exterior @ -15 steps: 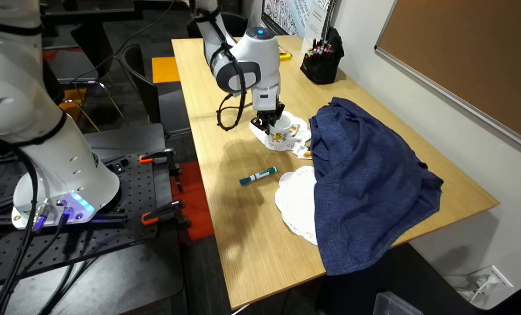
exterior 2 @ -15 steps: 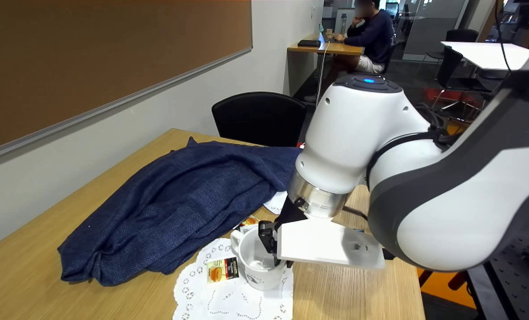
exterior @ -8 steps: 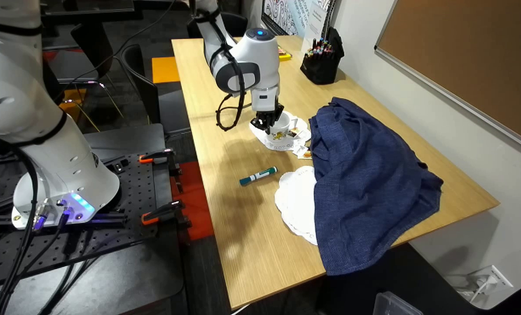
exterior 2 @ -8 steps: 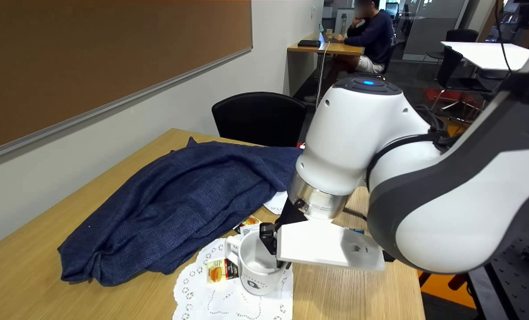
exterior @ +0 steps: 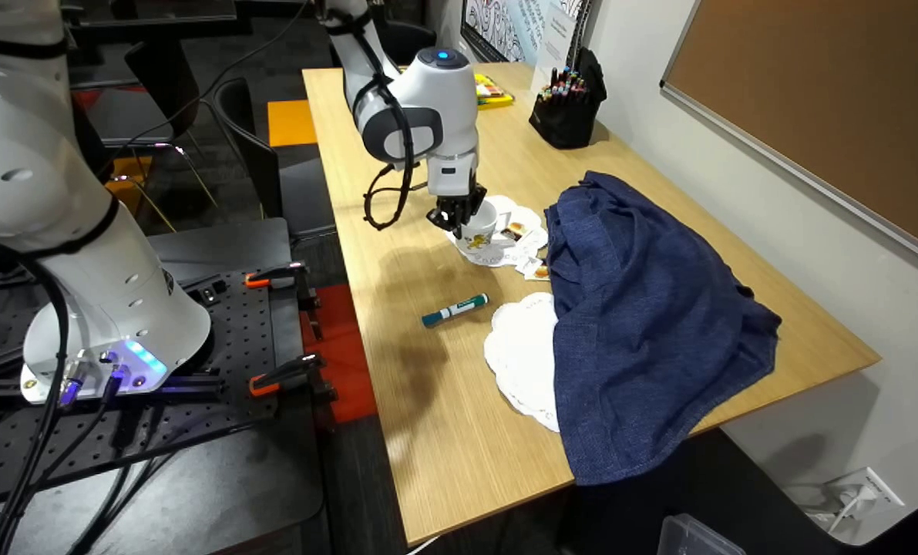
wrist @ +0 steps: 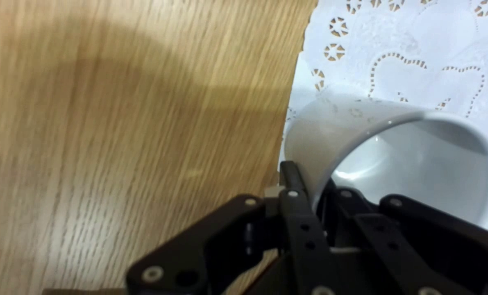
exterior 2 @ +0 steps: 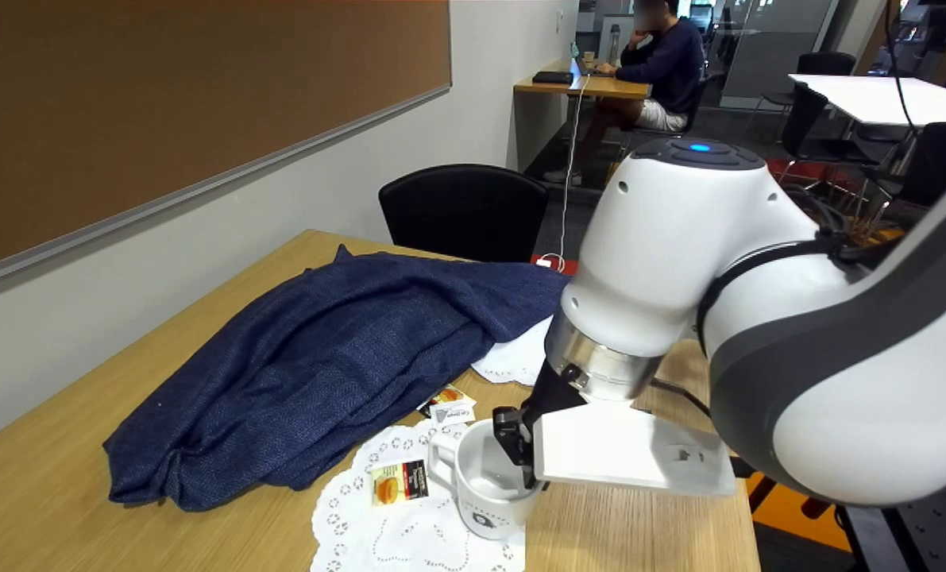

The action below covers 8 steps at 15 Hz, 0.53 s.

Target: Move the cup away from the table mat then put the marker inside the cup

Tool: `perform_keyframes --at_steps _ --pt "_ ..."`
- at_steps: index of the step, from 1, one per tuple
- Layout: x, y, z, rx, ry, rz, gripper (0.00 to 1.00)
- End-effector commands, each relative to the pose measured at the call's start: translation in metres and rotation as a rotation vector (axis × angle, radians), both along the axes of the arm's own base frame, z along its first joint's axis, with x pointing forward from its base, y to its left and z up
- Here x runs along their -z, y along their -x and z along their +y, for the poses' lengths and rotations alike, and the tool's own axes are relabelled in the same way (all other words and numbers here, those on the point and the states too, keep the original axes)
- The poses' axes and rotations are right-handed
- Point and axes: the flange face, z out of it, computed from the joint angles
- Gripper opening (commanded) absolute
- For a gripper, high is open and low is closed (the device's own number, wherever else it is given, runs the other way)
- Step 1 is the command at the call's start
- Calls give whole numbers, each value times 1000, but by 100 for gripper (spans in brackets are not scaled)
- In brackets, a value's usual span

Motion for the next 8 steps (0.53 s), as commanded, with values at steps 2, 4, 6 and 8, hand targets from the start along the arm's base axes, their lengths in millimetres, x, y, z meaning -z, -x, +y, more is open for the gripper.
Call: perform_keyframes --at_steps 2,4,6,8 --pt "-18 40 -5 7 14 30 3" --pt "-18 53 -9 -11 32 38 3" --pt "-20 66 -11 -21 44 35 3" --pt "-22 77 -13 -26 53 37 3"
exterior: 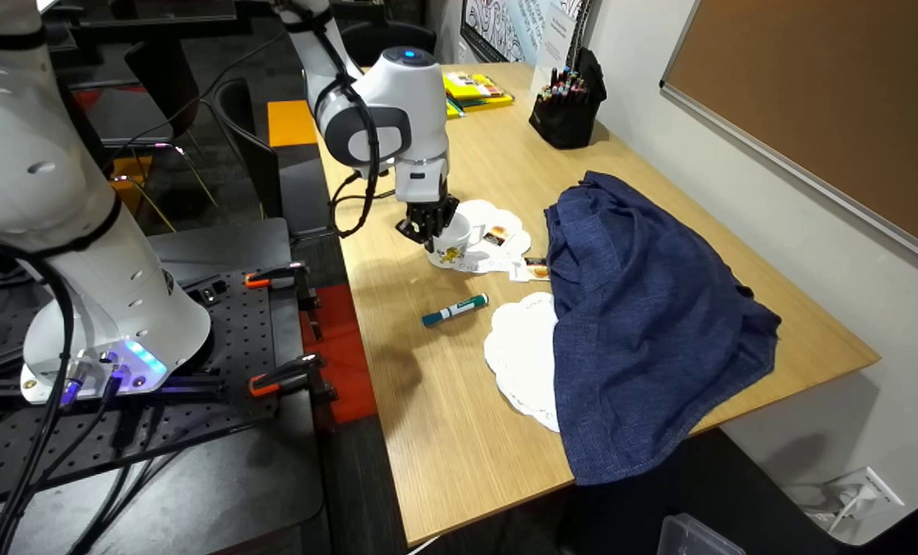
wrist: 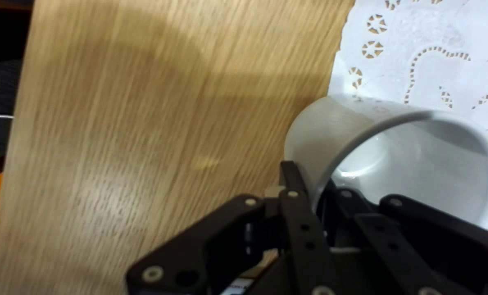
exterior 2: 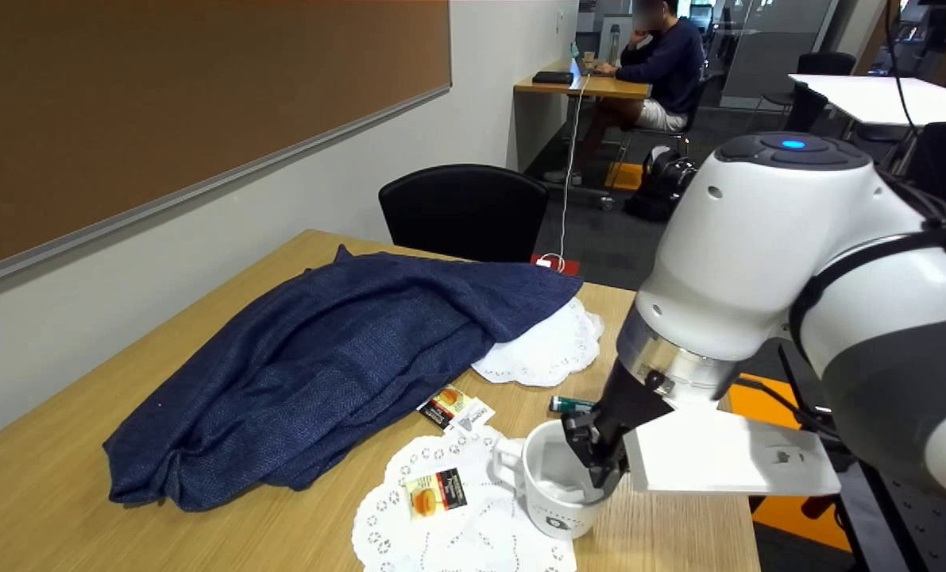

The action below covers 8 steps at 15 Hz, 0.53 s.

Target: Move the cup away from the table mat then put the marker inside the cup

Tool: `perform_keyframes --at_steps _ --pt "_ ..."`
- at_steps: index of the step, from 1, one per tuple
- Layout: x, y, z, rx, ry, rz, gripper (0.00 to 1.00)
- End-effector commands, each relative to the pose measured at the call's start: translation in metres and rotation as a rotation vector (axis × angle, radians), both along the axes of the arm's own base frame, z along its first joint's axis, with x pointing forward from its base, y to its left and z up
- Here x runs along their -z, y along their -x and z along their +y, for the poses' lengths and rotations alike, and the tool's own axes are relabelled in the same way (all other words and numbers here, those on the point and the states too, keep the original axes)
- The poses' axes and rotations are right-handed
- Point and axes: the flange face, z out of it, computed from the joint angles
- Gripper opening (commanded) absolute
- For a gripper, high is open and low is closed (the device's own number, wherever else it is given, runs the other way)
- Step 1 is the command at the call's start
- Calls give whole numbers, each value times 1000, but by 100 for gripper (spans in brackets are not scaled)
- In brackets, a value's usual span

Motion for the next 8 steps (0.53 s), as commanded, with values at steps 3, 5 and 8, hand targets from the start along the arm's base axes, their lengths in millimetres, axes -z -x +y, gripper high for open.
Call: perform_keyframes --at_steps 3,5,8 --pt "-23 29 0 12 7 -5 3" --pt "-25 31 1 12 15 0 3" --pt "-29 32 3 6 25 3 3"
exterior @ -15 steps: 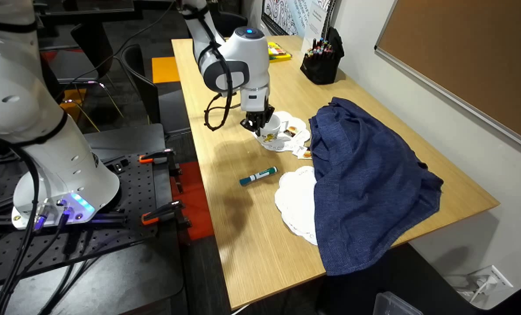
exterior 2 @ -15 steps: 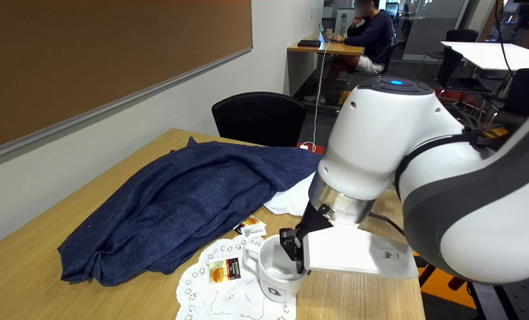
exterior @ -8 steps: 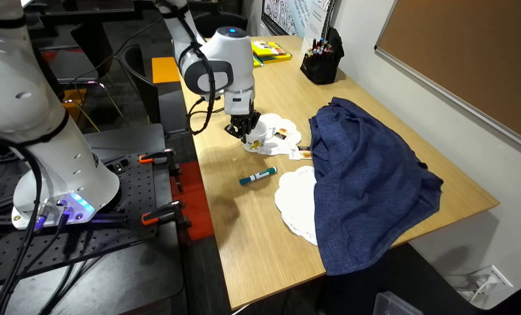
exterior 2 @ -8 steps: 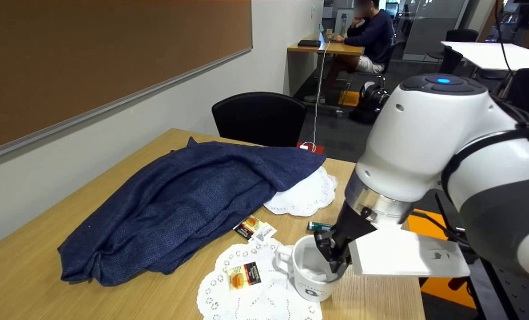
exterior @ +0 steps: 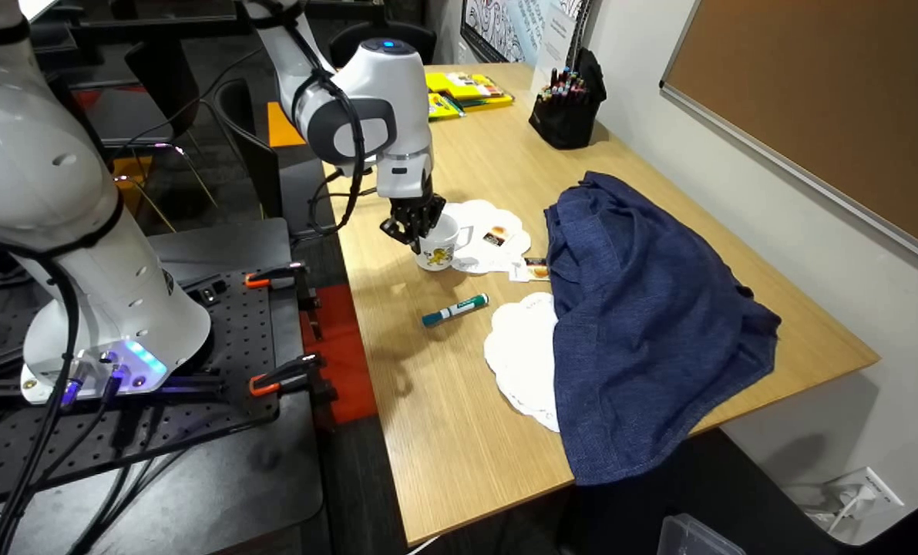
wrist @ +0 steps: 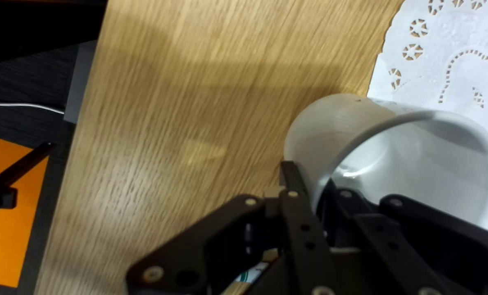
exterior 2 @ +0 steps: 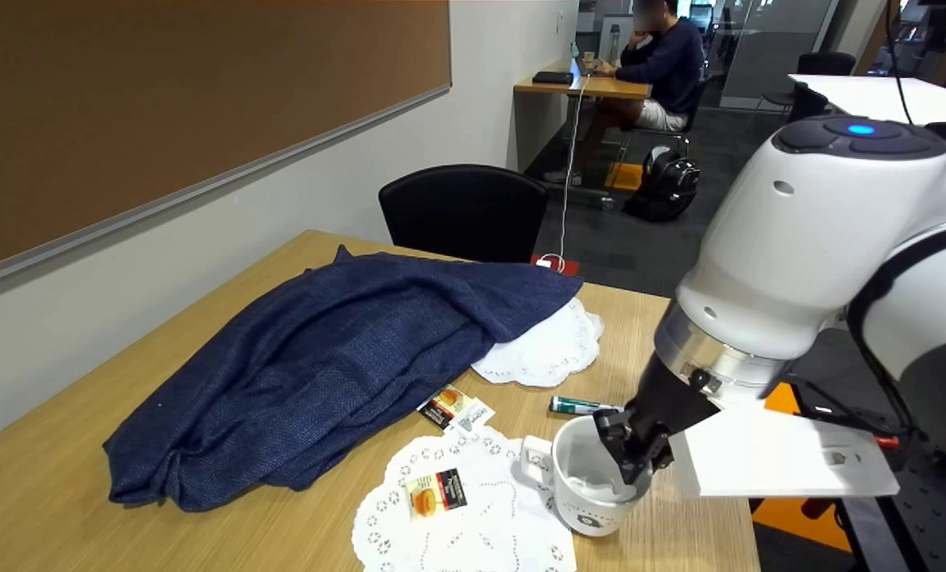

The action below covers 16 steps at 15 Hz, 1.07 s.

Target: Move the cup away from the table mat then put the marker inside the cup

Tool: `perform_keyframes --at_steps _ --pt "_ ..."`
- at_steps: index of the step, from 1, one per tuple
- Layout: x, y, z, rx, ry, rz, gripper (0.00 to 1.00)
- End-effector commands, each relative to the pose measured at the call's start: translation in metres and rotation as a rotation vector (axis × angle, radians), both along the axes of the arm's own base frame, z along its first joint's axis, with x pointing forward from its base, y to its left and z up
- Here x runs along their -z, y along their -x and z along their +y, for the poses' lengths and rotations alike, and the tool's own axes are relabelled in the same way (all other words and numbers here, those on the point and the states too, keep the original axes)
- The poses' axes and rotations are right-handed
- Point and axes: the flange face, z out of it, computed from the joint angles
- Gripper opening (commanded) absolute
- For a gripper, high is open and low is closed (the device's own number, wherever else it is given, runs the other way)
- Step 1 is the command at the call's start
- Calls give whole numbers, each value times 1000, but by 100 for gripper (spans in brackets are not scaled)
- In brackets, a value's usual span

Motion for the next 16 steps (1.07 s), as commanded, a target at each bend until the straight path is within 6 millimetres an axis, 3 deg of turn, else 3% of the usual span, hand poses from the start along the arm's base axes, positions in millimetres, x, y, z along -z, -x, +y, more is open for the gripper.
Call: perform_keyframes --at_steps 1,16 --pt "-18 5 4 5 -8 -8 3" --pt "-15 9 16 -17 -33 68 3"
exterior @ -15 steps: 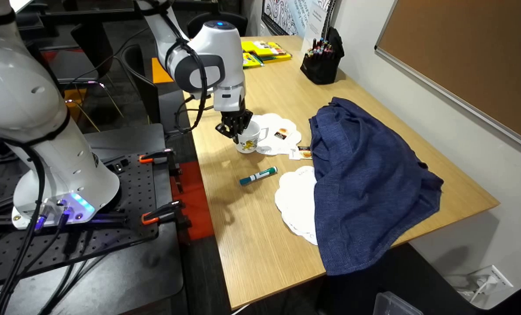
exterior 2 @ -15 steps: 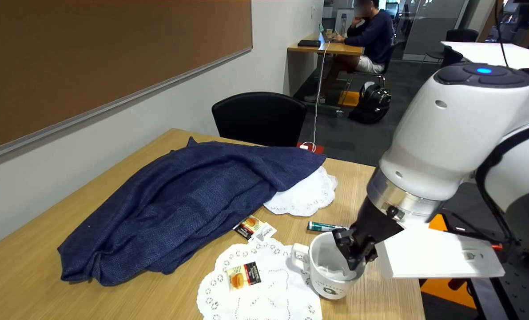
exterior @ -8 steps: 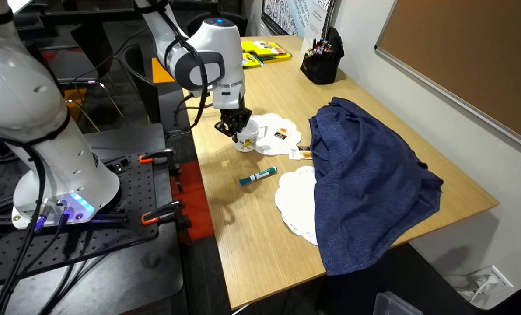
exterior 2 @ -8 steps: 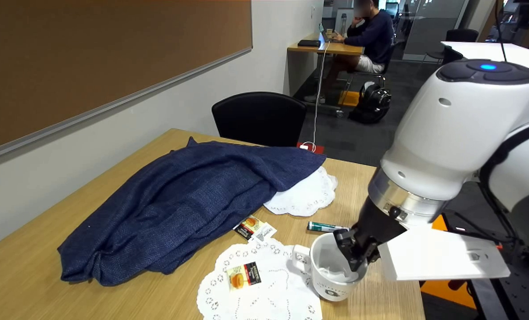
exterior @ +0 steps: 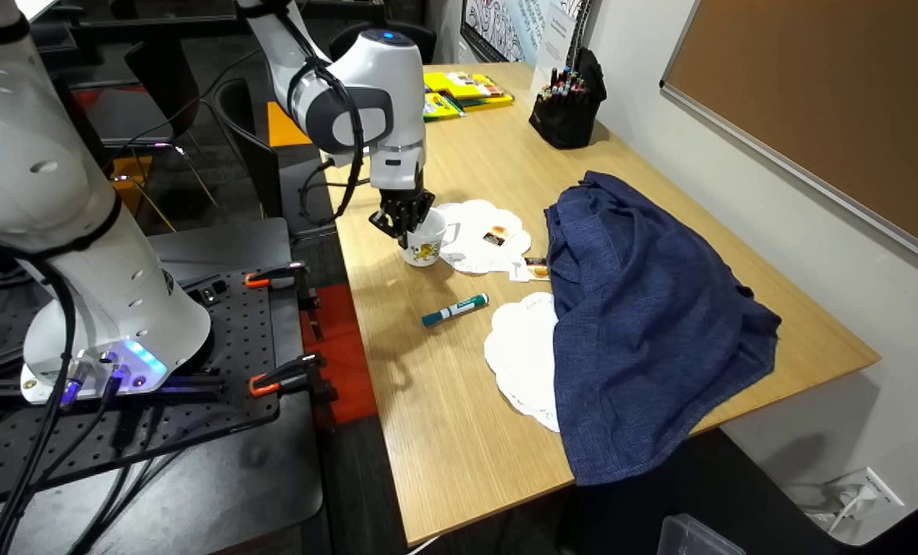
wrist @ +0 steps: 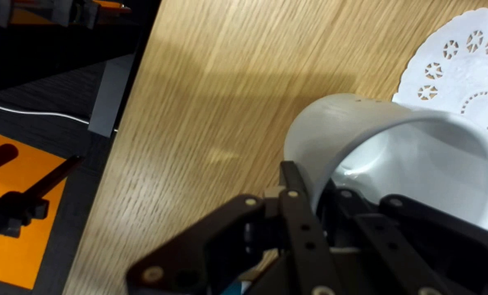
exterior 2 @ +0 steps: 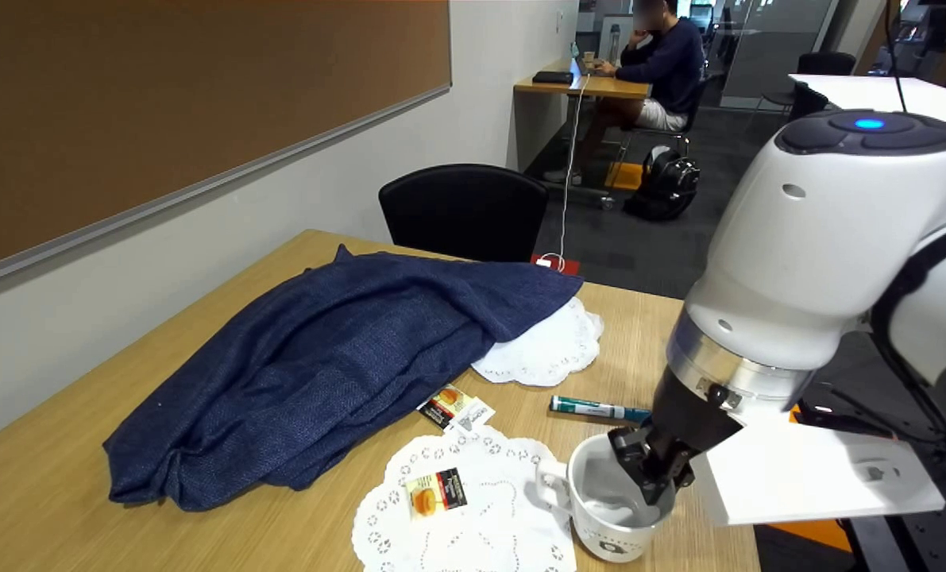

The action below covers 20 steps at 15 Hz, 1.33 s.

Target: Move the cup away from the table mat then put the marker inside the cup

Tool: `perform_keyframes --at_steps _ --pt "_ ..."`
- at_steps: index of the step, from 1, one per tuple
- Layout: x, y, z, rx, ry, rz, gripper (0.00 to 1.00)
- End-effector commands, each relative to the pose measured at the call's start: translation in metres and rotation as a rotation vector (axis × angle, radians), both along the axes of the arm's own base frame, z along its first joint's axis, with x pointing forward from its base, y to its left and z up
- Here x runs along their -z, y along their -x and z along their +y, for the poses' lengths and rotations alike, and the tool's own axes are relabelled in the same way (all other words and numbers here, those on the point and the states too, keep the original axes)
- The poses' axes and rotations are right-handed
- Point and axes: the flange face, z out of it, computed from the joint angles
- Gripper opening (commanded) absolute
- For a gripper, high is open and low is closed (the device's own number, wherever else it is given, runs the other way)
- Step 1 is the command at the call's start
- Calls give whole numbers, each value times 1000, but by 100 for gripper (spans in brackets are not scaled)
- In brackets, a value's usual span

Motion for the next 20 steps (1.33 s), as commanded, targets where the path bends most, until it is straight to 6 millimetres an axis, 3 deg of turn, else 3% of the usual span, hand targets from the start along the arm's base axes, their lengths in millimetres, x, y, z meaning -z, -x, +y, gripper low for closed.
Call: perform_keyframes --at_steps 1,4,5,6,7,10,17,20 --pt "-11 0 0 8 -23 -3 3" --pt "-8 0 1 8 -30 -7 3" --pt "-7 0 1 8 -29 -6 11" --pt "-6 0 1 8 -31 -5 28" --pt "-6 0 1 9 -31 -3 37" --pt "-6 -1 1 9 -32 -6 57" --pt "-28 2 6 -4 -31 -25 91" --pt "-45 4 6 -10 -35 -43 99"
